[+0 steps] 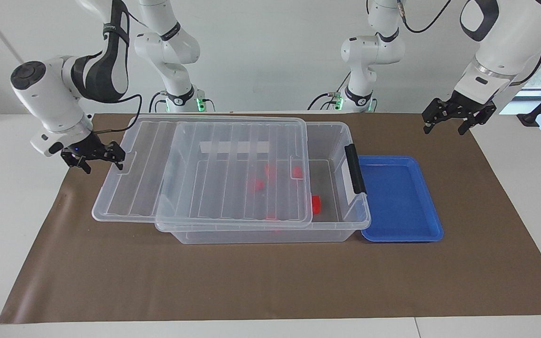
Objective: Place red block in blue tray from box
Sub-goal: 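Reach the left gripper into the opened box toward a red block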
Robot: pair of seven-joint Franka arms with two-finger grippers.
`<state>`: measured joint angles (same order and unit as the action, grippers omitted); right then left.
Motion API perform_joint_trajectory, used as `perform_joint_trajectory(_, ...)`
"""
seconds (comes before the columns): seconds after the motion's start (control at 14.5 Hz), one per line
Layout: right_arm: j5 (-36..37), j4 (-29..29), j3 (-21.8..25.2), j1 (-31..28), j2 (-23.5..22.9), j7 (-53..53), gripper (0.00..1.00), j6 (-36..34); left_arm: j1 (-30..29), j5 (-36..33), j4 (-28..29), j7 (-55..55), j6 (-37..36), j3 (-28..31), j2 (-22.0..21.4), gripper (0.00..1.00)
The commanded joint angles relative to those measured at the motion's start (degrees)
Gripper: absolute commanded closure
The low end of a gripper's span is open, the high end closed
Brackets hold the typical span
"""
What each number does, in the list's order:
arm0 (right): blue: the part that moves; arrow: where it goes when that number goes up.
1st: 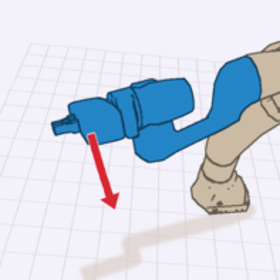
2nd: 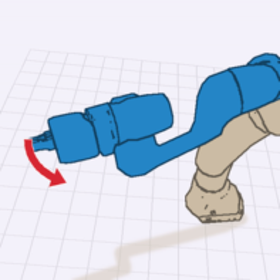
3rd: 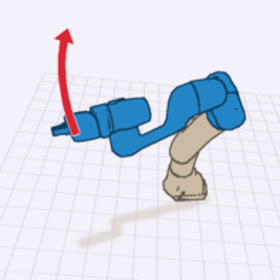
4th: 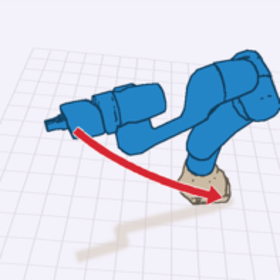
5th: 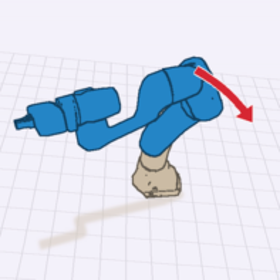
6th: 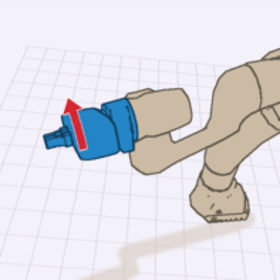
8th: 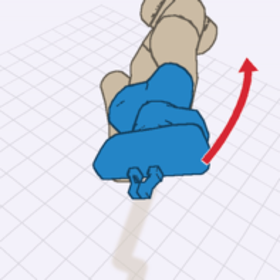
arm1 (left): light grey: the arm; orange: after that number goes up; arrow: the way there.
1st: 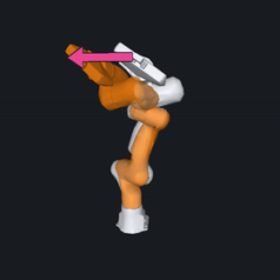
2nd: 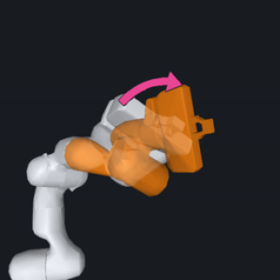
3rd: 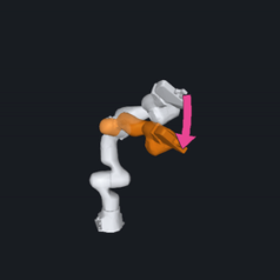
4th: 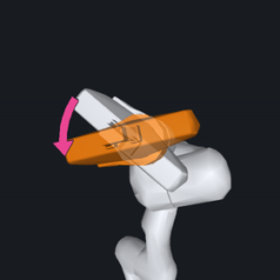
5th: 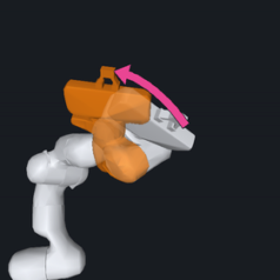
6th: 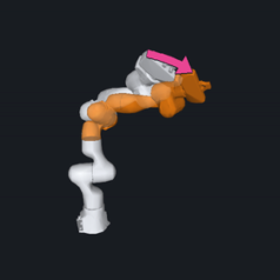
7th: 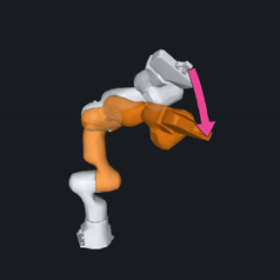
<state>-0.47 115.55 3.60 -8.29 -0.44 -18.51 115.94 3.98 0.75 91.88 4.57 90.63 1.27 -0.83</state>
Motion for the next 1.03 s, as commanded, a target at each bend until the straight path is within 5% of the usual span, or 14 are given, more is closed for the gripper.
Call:
perform_joint_trajectory(0.0,2.4,0.0,-0.3,-0.9,0.1,-1.3,0.0,0.2,0.5,0.2,0.5,-0.9,0.6,0.1,-0.4,0.0)
perform_joint_trajectory(0.28,3.0,-1.0,-0.3,-2.0,-0.2,-4.2,0.0,-0.2,2.5,-0.2,0.2,-1.5,1.0,-1.4,-0.2,0.0)
perform_joint_trajectory(0.96,4.3,-1.3,-0.3,-3.4,-0.3,-9.4,0.0,0.0,19.7,-0.3,5.8,-22.6,13.0,-1.4,0.8,0.0)
